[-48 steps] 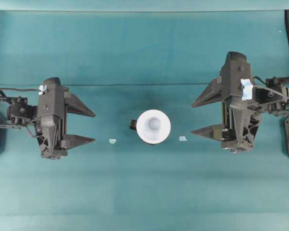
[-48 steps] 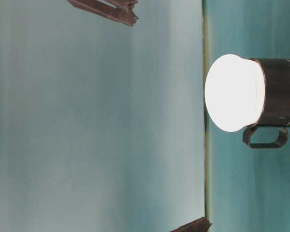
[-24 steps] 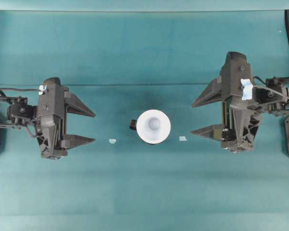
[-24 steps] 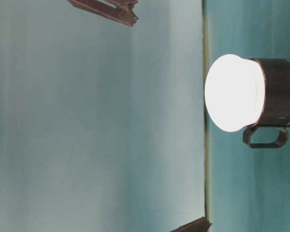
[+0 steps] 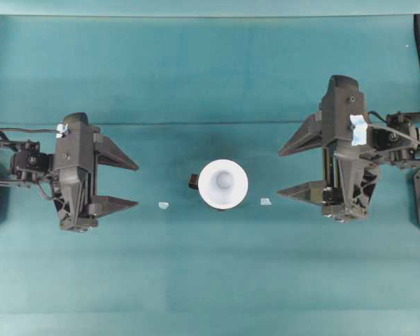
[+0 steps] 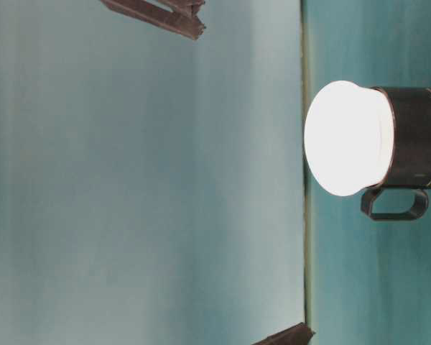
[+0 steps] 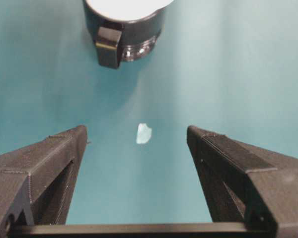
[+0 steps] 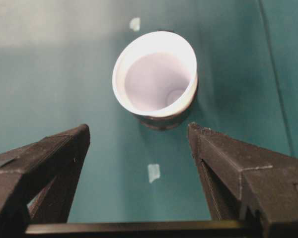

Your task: Put the paper cup into the moved cup holder.

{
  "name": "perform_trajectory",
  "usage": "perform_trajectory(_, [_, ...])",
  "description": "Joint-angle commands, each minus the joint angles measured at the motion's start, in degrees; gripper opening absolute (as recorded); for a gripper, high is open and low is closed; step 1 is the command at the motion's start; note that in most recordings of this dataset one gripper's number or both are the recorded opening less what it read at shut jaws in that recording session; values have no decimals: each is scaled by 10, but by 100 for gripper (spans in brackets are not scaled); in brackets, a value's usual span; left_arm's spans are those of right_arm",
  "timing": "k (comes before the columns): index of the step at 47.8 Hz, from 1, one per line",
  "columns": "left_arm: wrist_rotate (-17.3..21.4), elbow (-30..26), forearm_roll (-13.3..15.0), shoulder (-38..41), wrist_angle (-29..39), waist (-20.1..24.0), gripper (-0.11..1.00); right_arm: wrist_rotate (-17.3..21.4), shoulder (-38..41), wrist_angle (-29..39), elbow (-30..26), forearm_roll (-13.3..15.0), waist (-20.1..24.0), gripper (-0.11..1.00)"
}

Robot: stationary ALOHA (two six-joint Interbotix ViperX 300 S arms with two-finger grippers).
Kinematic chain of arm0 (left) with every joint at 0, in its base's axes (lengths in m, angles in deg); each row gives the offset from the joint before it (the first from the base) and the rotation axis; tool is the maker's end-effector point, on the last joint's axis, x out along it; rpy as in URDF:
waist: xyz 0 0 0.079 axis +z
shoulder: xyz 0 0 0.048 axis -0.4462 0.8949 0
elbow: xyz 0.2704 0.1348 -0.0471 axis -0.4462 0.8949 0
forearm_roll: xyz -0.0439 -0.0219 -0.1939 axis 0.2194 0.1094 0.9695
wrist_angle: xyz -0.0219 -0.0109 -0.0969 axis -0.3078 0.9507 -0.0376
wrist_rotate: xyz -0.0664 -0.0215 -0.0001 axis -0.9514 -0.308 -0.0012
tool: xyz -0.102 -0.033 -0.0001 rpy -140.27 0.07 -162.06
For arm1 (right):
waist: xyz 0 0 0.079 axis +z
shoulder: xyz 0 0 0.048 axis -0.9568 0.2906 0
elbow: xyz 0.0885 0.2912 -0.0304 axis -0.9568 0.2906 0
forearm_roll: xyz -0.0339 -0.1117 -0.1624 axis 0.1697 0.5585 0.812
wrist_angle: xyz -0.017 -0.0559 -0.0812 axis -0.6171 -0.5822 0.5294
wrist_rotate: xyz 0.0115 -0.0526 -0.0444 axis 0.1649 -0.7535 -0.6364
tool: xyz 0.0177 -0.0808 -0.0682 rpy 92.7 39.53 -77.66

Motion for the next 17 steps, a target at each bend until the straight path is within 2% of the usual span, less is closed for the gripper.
perform_trajectory(1, [0,-5,-1,-4,-3,-1,84,0,-7,-5,-4,0,2,88])
perform_trajectory(17, [0,-6,-2,-4,-4,-1,84,0,-6,-5,-4,0,2,88])
